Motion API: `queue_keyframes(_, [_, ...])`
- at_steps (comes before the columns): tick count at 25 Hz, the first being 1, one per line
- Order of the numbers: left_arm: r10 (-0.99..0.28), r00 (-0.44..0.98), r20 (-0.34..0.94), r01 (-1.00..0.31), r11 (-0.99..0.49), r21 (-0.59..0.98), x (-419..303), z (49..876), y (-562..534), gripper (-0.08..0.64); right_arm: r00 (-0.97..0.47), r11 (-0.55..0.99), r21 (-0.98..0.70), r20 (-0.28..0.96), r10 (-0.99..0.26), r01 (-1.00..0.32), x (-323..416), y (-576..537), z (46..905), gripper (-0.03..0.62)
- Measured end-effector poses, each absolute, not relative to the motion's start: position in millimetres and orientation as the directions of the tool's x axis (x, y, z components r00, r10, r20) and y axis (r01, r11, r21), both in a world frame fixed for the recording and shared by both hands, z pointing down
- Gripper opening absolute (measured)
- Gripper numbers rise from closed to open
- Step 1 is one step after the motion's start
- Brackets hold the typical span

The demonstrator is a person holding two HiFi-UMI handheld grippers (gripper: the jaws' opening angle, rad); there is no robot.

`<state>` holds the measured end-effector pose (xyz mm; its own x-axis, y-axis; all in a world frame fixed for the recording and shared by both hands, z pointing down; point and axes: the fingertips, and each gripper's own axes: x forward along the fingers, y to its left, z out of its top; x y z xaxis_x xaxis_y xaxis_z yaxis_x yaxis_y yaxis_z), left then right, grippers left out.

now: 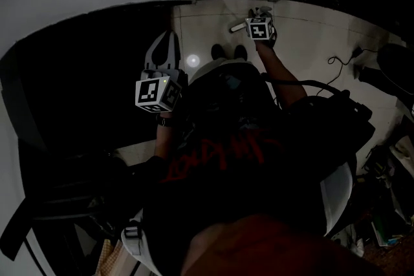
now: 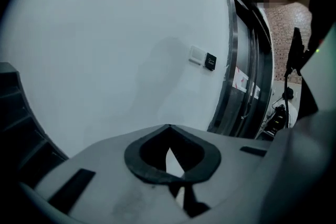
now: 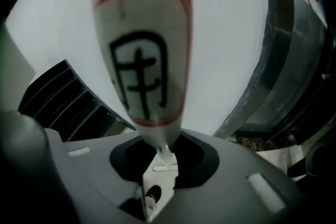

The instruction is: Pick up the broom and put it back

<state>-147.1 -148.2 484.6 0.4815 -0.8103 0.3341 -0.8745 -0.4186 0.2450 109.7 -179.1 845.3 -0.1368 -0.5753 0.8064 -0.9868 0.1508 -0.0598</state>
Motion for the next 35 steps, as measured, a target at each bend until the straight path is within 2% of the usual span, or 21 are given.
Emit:
queue_keyframes(4, [-0.819, 0.440, 0.368, -0.896, -0.371, 0.245, -159.1, 497.9, -135.0, 0.005, -0.110, 0.084, -0.074, 0.785, -0.610, -0.994, 120.9, -234.8, 861.8, 0.083])
queue_keyframes(7, [-0.823, 0.411, 0.392, -0.909, -0.337, 0.244, -171.6, 503.8, -126.9, 0.005, -0.149, 0.013, -0.177, 0.786, -0.600, -0.984, 115.3, -272.6, 866.4, 0.092])
queue_keyframes(9, [-0.827, 0.402, 0.393, -0.912, -0.326, 0.248, -172.5, 506.0, -125.9, 0.005, -0.174, -0.027, -0.223, 0.824, -0.539, -0.974, 114.2, -272.1, 873.7, 0.138])
queue_keyframes(10, [-0.828, 0.401, 0.391, -0.912, -0.323, 0.251, -170.8, 506.7, -126.5, 0.005, -0.185, -0.027, -0.235, 0.826, -0.533, -0.972, 113.4, -270.5, 872.8, 0.130])
queue_keyframes(12, [-0.825, 0.410, 0.388, -0.908, -0.330, 0.258, -165.7, 506.7, -128.4, 0.005, -0.222, -0.005, -0.272, 0.795, -0.565, -0.962, 107.9, -264.3, 863.8, 0.151])
queue_keyframes(14, [-0.812, 0.433, 0.390, -0.898, -0.353, 0.262, -158.5, 506.3, -127.8, 0.005, -0.263, 0.021, -0.316, 0.750, -0.607, -0.948, 100.7, -251.2, 853.2, 0.213])
queue_keyframes(15, [-0.805, 0.446, 0.392, -0.892, -0.366, 0.264, -154.3, 505.9, -126.7, 0.005, -0.276, 0.035, -0.324, 0.736, -0.618, -0.945, 98.3, -243.4, 849.1, 0.213])
queue_keyframes(19, [-0.779, 0.473, 0.412, -0.879, -0.385, 0.281, -142.3, 510.7, -115.8, 0.005, -0.280, 0.068, -0.311, 0.712, -0.644, -0.948, 94.6, -213.1, 842.6, 0.156])
queue_keyframes(22, [-0.763, 0.475, 0.439, -0.878, -0.375, 0.298, -134.9, 516.8, -97.6, 0.005, -0.288, 0.089, -0.314, 0.675, -0.679, -0.945, 95.6, -185.4, 823.3, 0.006])
queue_keyframes(27, [-0.735, 0.495, 0.463, -0.865, -0.365, 0.346, -114.9, 533.8, -72.7, 0.005, -0.415, 0.141, -0.440, 0.623, -0.663, -0.887, 87.7, -140.5, 805.3, 0.000])
queue_keyframes(35, [-0.709, 0.569, 0.416, -0.817, -0.435, 0.378, -119.7, 542.8, -4.3, 0.005, -0.438, 0.234, -0.399, 0.561, -0.702, -0.887, 62.7, -37.1, 750.5, 0.000])
